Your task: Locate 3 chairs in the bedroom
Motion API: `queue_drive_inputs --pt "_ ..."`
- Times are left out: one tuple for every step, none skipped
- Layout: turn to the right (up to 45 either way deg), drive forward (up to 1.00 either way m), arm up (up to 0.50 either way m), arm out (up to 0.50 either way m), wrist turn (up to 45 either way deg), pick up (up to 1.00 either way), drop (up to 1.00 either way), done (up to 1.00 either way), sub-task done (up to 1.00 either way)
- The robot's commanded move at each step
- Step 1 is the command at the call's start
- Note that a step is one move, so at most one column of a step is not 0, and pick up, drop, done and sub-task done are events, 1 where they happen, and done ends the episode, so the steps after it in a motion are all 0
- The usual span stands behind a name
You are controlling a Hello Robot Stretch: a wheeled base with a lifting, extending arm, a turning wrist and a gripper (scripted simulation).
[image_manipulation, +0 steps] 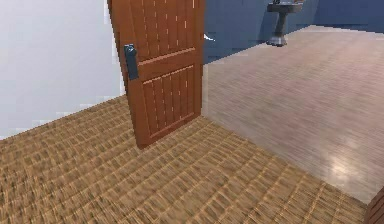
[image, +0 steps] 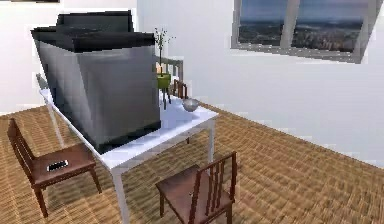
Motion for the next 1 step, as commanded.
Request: queue_drive_inputs --pt "0.0 0.0 0.0 0.0 0.0 0.0 0.0 0.0 1.0"
